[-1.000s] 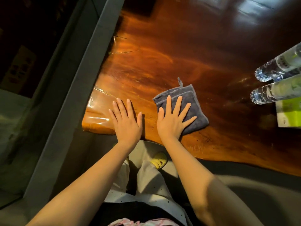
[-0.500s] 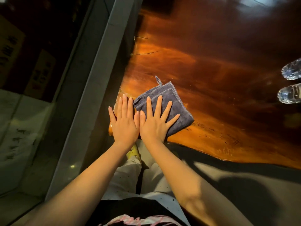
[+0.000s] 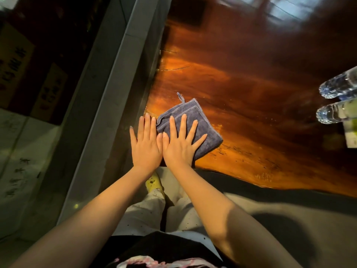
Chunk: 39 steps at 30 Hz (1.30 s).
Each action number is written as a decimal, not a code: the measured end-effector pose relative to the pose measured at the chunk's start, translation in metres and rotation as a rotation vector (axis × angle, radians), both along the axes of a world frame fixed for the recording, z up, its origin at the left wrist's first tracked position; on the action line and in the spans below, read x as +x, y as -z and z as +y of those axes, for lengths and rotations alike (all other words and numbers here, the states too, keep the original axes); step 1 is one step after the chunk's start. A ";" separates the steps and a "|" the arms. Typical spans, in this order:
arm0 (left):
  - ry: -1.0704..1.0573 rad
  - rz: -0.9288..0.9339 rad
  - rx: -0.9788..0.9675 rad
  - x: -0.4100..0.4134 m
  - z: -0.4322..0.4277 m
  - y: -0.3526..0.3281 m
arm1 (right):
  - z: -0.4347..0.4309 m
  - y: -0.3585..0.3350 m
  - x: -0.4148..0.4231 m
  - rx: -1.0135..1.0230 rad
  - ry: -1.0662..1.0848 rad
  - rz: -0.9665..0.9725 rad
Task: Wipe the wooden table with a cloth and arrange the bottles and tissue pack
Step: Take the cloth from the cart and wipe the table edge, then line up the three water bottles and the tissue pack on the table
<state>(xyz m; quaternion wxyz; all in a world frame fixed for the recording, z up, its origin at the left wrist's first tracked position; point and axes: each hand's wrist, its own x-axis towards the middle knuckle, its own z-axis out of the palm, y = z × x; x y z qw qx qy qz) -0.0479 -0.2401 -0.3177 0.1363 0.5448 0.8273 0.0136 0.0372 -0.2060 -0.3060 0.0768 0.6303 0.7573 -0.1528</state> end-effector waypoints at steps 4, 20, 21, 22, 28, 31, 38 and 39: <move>0.034 -0.031 -0.058 -0.004 0.006 -0.013 | 0.007 -0.013 0.003 -0.123 -0.013 0.051; 0.243 -0.151 -0.442 0.097 0.117 -0.120 | 0.138 -0.144 0.188 -0.695 -0.264 0.161; 0.267 -0.160 -0.470 0.113 0.126 -0.127 | 0.146 -0.152 0.210 -0.684 -0.257 0.144; 0.296 -0.173 -0.480 0.129 0.137 -0.133 | 0.153 -0.159 0.232 -0.672 -0.240 0.133; 0.432 -0.209 -0.317 0.232 0.208 -0.161 | 0.195 -0.190 0.361 -0.469 0.033 0.146; 0.462 -0.235 -0.230 0.282 0.241 -0.167 | 0.210 -0.190 0.415 -0.314 0.214 0.157; 0.495 -0.402 0.199 0.366 0.299 -0.166 | 0.216 -0.171 0.468 0.019 0.542 0.210; 0.487 -0.426 0.223 0.375 0.307 -0.164 | 0.217 -0.167 0.469 0.046 0.541 0.230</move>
